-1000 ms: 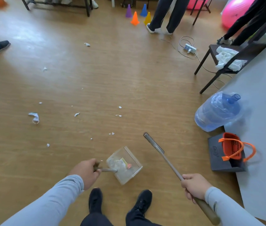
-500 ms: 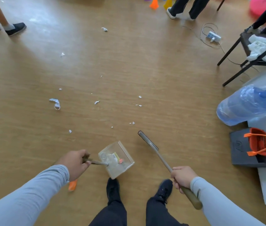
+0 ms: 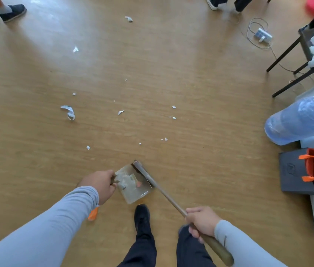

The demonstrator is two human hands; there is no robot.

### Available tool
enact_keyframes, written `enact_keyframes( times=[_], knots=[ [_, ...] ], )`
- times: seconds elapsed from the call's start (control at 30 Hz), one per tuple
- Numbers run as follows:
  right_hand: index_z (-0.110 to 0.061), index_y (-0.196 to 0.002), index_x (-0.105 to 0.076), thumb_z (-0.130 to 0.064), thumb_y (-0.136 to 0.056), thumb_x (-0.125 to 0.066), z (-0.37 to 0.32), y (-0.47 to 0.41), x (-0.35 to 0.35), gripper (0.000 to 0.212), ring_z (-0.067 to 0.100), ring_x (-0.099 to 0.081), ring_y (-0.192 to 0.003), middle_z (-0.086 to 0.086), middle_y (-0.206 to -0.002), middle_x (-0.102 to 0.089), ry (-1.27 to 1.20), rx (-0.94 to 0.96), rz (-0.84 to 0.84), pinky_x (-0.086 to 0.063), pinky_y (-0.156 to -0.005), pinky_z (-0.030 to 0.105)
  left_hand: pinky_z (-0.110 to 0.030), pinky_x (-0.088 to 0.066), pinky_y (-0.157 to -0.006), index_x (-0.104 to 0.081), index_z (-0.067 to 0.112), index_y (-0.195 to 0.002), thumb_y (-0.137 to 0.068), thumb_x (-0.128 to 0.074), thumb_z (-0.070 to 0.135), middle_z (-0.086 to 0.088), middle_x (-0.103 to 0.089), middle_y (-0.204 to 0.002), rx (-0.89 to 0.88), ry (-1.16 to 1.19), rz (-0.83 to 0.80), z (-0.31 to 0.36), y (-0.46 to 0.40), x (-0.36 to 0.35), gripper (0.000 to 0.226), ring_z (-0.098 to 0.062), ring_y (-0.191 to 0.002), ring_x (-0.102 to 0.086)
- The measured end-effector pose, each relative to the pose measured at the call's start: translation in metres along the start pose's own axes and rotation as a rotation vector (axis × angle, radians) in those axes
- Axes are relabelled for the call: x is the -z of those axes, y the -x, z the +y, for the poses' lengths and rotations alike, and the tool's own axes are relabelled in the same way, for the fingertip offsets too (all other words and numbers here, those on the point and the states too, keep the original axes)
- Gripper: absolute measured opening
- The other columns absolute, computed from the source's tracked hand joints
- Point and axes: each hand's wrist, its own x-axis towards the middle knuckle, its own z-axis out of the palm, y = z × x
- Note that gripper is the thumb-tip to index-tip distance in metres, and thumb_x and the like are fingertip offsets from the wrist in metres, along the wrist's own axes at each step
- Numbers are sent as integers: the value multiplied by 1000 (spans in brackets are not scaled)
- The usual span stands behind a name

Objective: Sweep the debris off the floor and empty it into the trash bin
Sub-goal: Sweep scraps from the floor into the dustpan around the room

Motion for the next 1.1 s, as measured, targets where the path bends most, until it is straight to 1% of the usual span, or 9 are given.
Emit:
enact_keyframes(
  times=[0.23, 0.33, 0.43, 0.57, 0.67, 0.77, 0.83, 0.93, 1.1],
  knots=[
    [-13, -145, -49, -6, -91, -49, -46, 19, 11, 54, 16, -40, -34, 5, -48, -49, 103, 143, 119, -36, -38, 23, -30, -51, -89, -63, 23, -119, -93, -62, 36, 1, -71, -112, 93, 223, 75, -34, -4, 15, 28, -22, -105, -65],
    [-14, -128, -60, -7, -91, -49, -91, 1, 15, 40, 16, -43, -31, 6, -49, -53, 214, 199, 184, -39, -39, 21, -33, -52, -90, -64, 18, -115, -91, -65, 36, -3, -72, -109, 139, 263, 120, -36, -24, 22, 30, -25, -106, -65],
    [-7, -97, -64, -8, -89, -55, -139, -23, 10, 13, 17, -54, -45, 8, -63, -59, 310, 216, 215, -46, -45, 23, -35, -52, -90, -65, 16, -116, -91, -65, 36, -4, -72, -106, 150, 260, 137, -30, -49, 27, 32, -26, -103, -65],
    [-3, -114, -66, -9, -90, -63, -189, -42, -10, 25, 22, -58, -69, 5, -72, -53, 608, 212, 131, -50, -54, 21, -33, -52, -89, -65, 21, -111, -91, -65, 35, -2, -71, -106, 165, 249, 149, -25, -79, 38, 25, -25, -101, -65],
    [-11, -105, -64, -10, -96, -58, -201, -23, -32, 11, 26, -54, -74, 4, -72, -50, 868, 184, 64, -45, -61, 26, -34, -52, -91, -66, 22, -113, -90, -66, 37, 0, -71, -109, 185, 238, 155, -31, -89, 45, 27, -24, -103, -65],
    [-7, -95, -68, -9, -92, -54, -188, -18, -10, 14, 21, -53, -58, 10, -78, -66, 804, 125, 30, -49, -54, 23, -36, -54, -90, -65, 24, -110, -90, -64, 38, 1, -71, -106, 184, 237, 133, -32, -87, 46, 24, -23, -99, -65],
    [-4, -115, -69, -11, -89, -49, -181, -3, 19, 34, 22, -48, -48, 12, -68, -63, 689, 95, 24, -49, -56, 28, -36, -55, -87, -64, 26, -108, -90, -62, 39, 3, -71, -104, 177, 238, 129, -30, -83, 45, 22, -23, -96, -66],
    [-15, -126, -60, -10, -88, -51, -172, 19, 41, 40, 22, -41, -37, 12, -58, -58, 548, 90, 12, -44, -47, 26, -36, -56, -85, -64, 27, -108, -90, -60, 39, 3, -71, -102, 165, 224, 132, -29, -78, 47, 22, -23, -94, -66],
    [-10, -127, -61, -8, -88, -48, -171, -5, 26, 41, 24, -49, -45, 11, -58, -61, 635, 115, 118, -48, -55, 31, -37, -55, -89, -64, 25, -112, -89, -61, 40, 1, -71, -106, 158, 240, 136, -28, -74, 42, 27, -24, -100, -66]
  ],
)
